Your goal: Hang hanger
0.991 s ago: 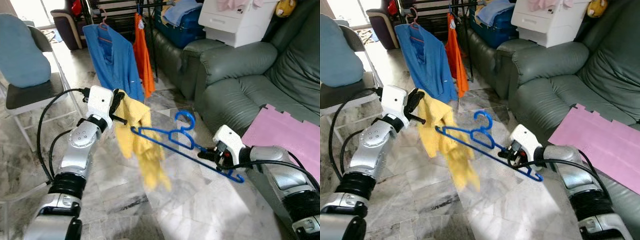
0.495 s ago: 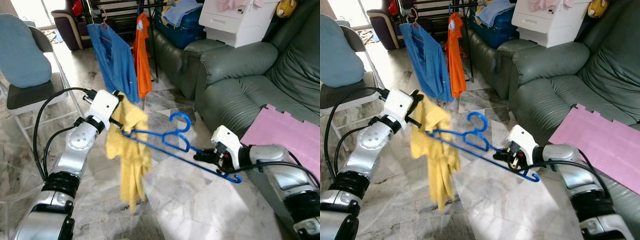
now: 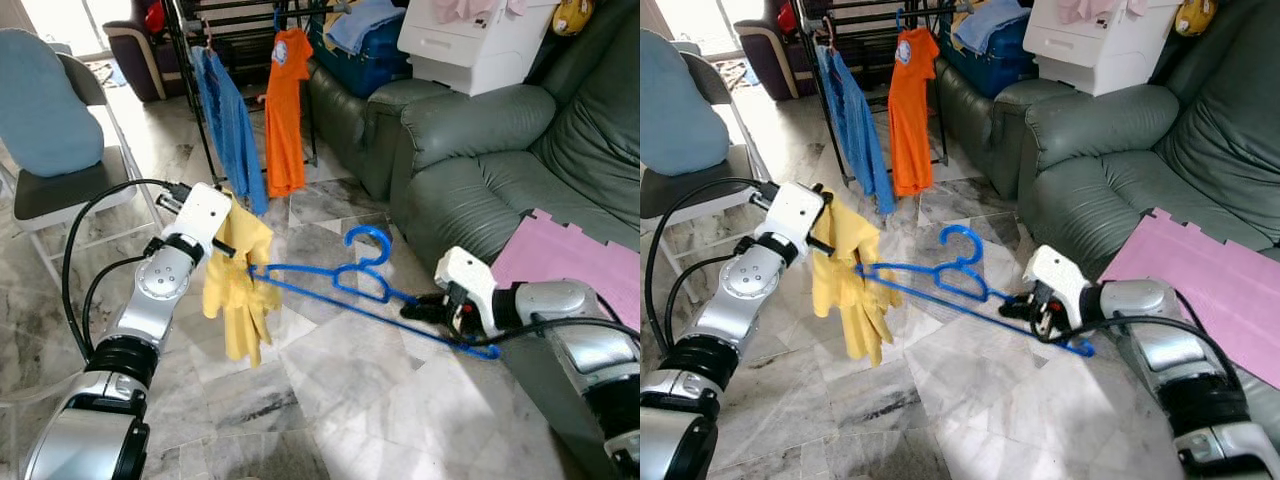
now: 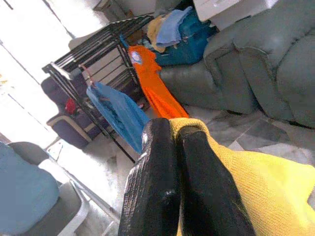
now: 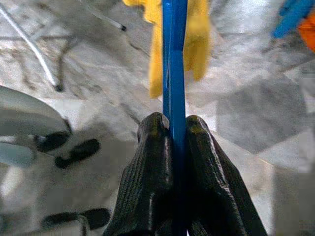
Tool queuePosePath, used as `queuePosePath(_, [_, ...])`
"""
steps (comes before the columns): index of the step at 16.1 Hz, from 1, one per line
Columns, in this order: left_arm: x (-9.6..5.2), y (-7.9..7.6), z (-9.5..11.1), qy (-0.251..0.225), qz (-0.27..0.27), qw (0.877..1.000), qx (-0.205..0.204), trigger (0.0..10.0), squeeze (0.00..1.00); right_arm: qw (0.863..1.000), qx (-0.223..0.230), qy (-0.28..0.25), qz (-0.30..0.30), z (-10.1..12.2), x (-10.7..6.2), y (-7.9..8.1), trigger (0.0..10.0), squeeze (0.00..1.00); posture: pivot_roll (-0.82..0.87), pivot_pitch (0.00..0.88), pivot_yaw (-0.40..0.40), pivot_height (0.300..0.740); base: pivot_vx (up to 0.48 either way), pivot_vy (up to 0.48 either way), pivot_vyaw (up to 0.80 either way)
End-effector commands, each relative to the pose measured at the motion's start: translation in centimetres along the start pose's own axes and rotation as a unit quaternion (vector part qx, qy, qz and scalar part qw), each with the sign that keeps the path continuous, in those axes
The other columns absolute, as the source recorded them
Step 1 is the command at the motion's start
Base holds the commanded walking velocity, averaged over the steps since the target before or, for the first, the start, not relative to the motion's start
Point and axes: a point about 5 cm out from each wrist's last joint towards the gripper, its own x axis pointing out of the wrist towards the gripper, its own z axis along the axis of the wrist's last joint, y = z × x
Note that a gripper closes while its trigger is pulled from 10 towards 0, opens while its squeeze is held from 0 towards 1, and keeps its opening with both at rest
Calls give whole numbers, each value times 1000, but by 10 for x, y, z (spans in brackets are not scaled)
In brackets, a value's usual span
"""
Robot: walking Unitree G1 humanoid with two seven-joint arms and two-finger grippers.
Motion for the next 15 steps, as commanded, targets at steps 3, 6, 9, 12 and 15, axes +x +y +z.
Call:
queuePosePath(3, [2,6,5,-14,2,1000,9,10000,0,999,-32,1,-43,6,4,-10,10000,0,-85,0,34,740,0,0,0])
queuePosePath(6, [2,-1,10,-34,-20,999,-13,10000,0,997,-24,-3,-74,5,10,-15,10000,0,-82,0,30,740,0,0,0])
queuePosePath(9, [2,-13,19,-54,-45,997,-39,10000,0,994,-20,-8,-109,5,12,-23,10000,0,-81,0,26,740,0,0,0])
queuePosePath(12, [6,-13,21,-47,-30,997,-61,10000,0,996,-29,-23,-83,9,14,-19,10000,0,-82,0,25,740,0,0,0])
queuePosePath(15, [10,3,4,35,55,994,-93,10000,0,998,-45,-15,-43,12,1,-16,10000,0,-90,0,32,740,0,0,0])
